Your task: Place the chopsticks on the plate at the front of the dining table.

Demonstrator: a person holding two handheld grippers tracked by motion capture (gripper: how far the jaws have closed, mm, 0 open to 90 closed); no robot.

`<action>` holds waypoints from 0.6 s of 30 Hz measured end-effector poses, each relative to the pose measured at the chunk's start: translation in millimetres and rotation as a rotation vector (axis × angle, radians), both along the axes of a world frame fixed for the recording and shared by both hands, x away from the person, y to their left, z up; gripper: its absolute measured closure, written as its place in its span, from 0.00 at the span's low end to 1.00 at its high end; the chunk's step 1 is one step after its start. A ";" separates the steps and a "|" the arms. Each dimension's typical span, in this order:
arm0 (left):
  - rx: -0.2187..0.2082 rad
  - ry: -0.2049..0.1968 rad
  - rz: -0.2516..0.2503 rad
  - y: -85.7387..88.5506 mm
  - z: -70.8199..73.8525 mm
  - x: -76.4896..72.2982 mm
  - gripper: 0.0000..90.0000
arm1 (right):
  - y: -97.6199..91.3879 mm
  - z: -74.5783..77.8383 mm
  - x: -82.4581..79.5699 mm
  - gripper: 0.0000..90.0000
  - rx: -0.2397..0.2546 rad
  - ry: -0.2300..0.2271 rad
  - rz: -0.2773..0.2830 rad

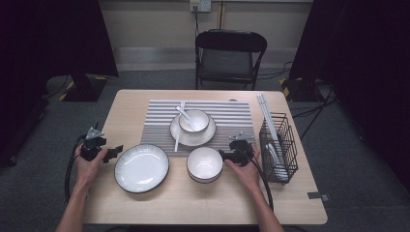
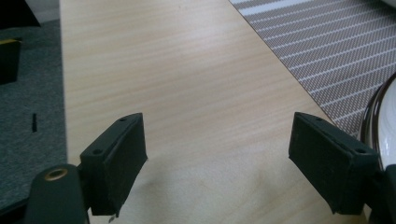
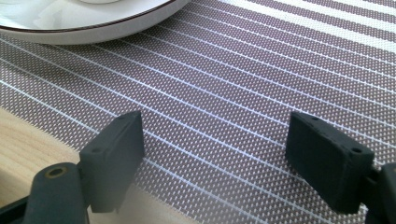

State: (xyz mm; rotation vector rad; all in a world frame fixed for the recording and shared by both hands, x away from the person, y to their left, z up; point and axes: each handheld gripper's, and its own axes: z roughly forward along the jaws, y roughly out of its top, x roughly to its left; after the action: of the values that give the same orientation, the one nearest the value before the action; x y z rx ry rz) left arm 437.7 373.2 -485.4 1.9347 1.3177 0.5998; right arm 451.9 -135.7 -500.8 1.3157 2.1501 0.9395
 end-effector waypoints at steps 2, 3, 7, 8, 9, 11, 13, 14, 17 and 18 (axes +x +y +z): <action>0.021 0.025 -0.001 -0.1 -4.7 1.1 0.21 | 0.0 0.0 0.0 0.21 0.001 0.000 -0.001; 0.018 0.028 -0.004 -0.1 -5.9 1.6 0.21 | 0.0 0.0 0.0 0.21 0.001 0.001 0.000; 0.010 0.051 -0.002 1.2 -9.0 2.5 0.21 | 0.0 0.0 0.0 0.21 0.000 0.000 0.000; 0.015 0.057 -0.002 0.4 -10.6 2.8 0.21 | 0.0 0.0 0.0 0.21 0.000 0.000 0.000; 0.031 0.061 0.002 -0.3 -12.6 3.1 0.21 | 0.0 0.0 0.0 0.21 0.000 0.000 0.000; 0.036 0.060 -0.007 1.8 -14.4 3.6 0.20 | 0.0 0.0 0.0 0.21 0.000 0.000 0.000; 0.029 0.057 0.006 2.9 -14.8 3.7 0.19 | 0.0 0.0 0.0 0.21 0.000 0.000 0.000; 0.029 0.057 0.006 2.9 -14.8 3.7 0.19 | 0.0 0.0 0.0 0.21 0.000 0.000 0.000; 0.031 0.047 0.003 3.7 -15.8 3.4 0.18 | 0.0 0.0 0.0 0.21 0.000 0.000 0.000; 0.035 0.043 0.003 3.9 -16.2 3.4 0.18 | 0.0 0.0 0.0 0.21 0.000 0.000 0.000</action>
State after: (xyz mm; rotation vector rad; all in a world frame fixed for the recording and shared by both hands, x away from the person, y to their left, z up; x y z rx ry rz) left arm 441.1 377.1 -501.6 1.9839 1.3452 0.5895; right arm 451.8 -135.6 -500.8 1.3157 2.1498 0.9389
